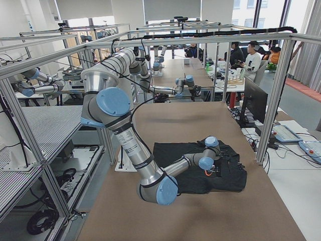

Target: Fold clothes

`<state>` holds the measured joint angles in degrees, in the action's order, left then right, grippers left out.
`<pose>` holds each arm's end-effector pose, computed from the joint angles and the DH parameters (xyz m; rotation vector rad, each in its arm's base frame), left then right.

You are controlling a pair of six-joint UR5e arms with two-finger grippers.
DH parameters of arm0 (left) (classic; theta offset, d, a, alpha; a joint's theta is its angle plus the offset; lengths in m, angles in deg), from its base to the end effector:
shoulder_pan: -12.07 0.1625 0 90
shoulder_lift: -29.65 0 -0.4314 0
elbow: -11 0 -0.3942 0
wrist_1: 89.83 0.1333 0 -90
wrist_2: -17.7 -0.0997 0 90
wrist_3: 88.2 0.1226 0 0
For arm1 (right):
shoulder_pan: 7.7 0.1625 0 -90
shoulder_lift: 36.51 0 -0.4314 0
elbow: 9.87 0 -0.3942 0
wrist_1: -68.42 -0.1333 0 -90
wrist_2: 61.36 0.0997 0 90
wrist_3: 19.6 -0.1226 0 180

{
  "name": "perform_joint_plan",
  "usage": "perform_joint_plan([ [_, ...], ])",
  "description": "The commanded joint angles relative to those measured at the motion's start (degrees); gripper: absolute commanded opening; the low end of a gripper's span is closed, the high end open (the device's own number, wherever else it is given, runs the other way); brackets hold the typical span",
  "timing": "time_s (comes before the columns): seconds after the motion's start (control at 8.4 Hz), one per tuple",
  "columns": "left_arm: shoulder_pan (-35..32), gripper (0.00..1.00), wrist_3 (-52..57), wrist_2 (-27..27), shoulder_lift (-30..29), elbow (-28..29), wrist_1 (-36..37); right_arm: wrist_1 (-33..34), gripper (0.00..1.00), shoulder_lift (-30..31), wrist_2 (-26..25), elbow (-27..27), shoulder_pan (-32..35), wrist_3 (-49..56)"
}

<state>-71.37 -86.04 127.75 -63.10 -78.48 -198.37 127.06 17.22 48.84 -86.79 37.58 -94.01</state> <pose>-0.0280 -0.5555 0.6504 0.3458 0.3602 0.2124 -0.4765 -0.6105 0.3406 0.1972 -0.9799 0.3068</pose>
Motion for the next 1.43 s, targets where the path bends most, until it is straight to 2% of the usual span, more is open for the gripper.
perform_joint_plan([
  [0.0,-0.06,0.94,-0.05,0.0,0.37,-1.3,0.17,0.08,0.94,6.46,0.1,-6.99,-4.39,-0.29],
  [0.12,-0.06,0.94,-0.49,-0.18,0.46,-1.4,0.17,0.16,0.94,8.31,0.1,-9.45,-4.76,-0.29],
  [0.36,-0.06,0.94,-0.49,0.0,0.46,-1.4,0.17,-0.1,0.94,9.2,-0.07,-10.0,-6.78,-0.82],
  [0.48,-0.06,0.94,-0.49,0.08,0.55,-1.4,0.17,0.16,0.94,11.38,0.28,-12.79,-6.79,-0.82],
  [0.71,0.2,0.94,-2.49,0.43,0.37,-1.4,0.0,3.91,0.94,18.93,1.59,-23.92,-6.7,-0.91],
  [0.83,2.29,0.94,-4.86,1.04,-0.33,-1.4,0.0,8.82,0.94,21.31,1.6,-29.55,-6.79,-0.82],
  [0.95,5.45,0.94,-9.15,2.18,-2.25,-1.4,0.09,12.35,0.94,21.33,1.42,-32.3,-7.05,-1.0],
  [1.19,12.74,0.92,-21.7,6.83,-8.12,-0.97,0.09,12.91,0.94,21.42,1.16,-32.94,-7.14,-1.0],
  [1.31,17.39,0.88,-26.89,7.37,-11.72,-0.53,0.17,12.91,0.94,21.34,1.16,-32.86,-7.23,-1.0],
])
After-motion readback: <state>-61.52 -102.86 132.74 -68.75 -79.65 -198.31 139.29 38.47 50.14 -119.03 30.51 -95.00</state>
